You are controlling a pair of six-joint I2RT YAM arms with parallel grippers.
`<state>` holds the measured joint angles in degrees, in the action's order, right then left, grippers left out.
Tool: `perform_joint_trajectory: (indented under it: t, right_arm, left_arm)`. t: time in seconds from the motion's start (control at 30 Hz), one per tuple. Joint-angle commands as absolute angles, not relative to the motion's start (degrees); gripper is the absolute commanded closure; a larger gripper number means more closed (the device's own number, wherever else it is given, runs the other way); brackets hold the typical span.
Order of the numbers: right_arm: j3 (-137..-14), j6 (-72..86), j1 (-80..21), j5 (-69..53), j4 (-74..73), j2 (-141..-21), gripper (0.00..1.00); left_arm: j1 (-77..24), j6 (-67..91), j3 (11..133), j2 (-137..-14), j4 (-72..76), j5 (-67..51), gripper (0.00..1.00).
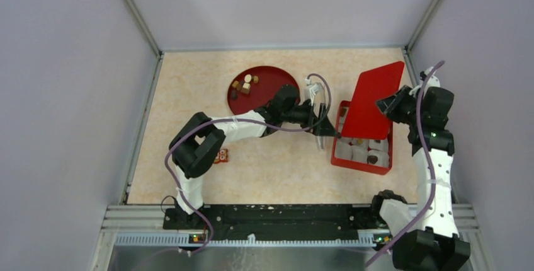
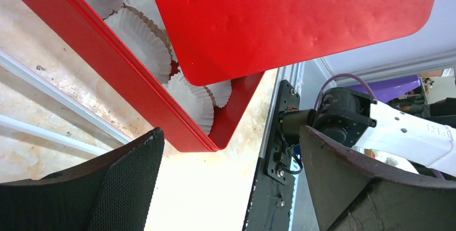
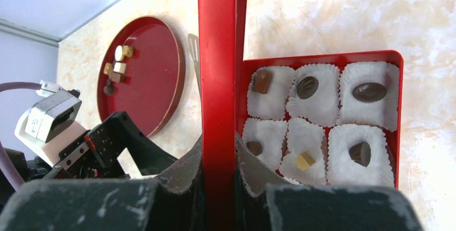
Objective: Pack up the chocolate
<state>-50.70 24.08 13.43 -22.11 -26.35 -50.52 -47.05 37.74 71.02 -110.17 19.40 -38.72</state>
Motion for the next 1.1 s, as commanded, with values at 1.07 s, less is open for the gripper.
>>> perform_joint_trajectory:
  t: [1.07]
  right_arm:
    - [-42.2, 22.2, 26.2, -51.0, -23.9, -57.0, 1.00]
  left_arm:
    - [-45.1, 43.3, 73.5, -115.5, 28.7, -45.6, 0.02]
